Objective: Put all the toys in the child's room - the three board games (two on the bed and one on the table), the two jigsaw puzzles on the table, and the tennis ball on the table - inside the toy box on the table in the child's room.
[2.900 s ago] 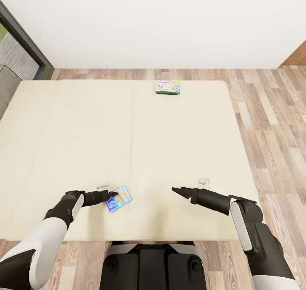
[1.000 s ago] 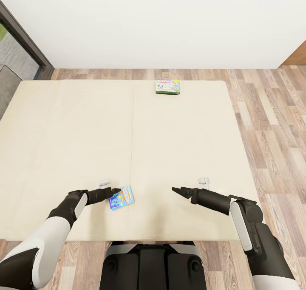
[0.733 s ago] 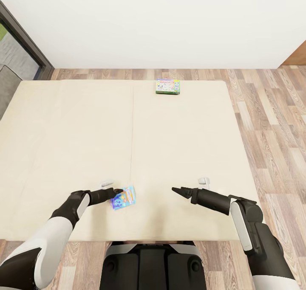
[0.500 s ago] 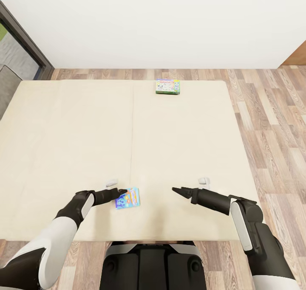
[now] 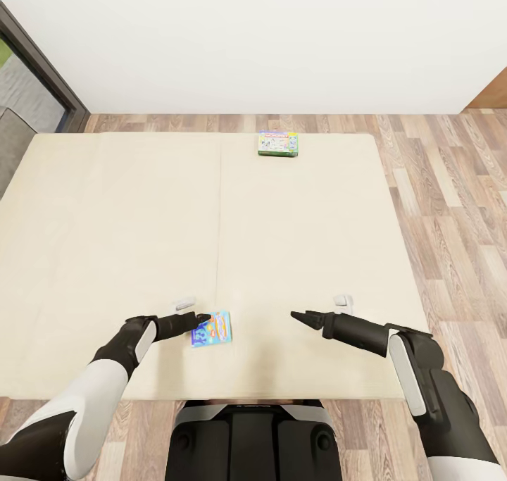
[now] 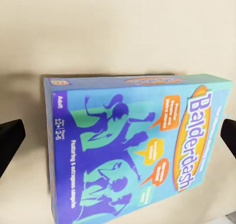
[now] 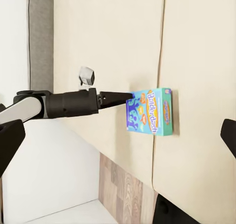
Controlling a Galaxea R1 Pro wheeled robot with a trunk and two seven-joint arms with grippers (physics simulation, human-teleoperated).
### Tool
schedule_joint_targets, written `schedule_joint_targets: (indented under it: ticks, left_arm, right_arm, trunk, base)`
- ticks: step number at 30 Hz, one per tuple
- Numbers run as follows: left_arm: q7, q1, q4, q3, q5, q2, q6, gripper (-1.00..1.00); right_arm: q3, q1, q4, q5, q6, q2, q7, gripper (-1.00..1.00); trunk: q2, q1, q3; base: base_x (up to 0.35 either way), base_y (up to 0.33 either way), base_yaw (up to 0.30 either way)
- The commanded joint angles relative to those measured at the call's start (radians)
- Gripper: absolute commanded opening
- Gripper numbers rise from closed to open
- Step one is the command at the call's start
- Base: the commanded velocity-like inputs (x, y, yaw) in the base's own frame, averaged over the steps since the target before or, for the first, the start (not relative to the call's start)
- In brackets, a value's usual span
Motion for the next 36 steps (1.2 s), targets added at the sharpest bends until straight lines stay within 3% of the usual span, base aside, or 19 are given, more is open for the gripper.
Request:
schedule_joint_targets:
  ticks: [1, 9, 14, 36]
  left_arm:
    - [-0.001, 0.0, -0.001, 0.007, -0.003, -0.002, 0.008, 1.0]
    - [0.154, 0.0, 0.0, 0.01, -0.012, -0.004, 0.003, 1.0]
    - [0.192, 0.0, 0.0, 0.011, -0.012, -0.005, 0.003, 1.0]
    - [0.202, 0.001, 0.003, 0.008, -0.013, -0.007, 0.001, 1.0]
  right_arm:
    - [-0.001, 0.0, 0.0, 0.0, 0.004, 0.0, 0.003, 1.0]
    - [-0.001, 0.0, 0.0, -0.001, 0.004, -0.001, 0.003, 1.0]
    - [-0.001, 0.0, 0.001, -0.001, 0.004, -0.001, 0.003, 1.0]
    - [-0.006, 0.0, 0.004, -0.001, 0.003, -0.001, 0.003, 1.0]
  trunk:
    - [-0.002, 0.001, -0.001]
    - [-0.002, 0.001, -0.004]
    - [-0.002, 0.001, -0.01]
    - [-0.002, 0.001, -0.024]
  base:
    - [0.0, 0.0, 0.0]
    - [0.0, 0.0, 0.0]
    - [0.0, 0.0, 0.0]
    - [0.0, 0.0, 0.0]
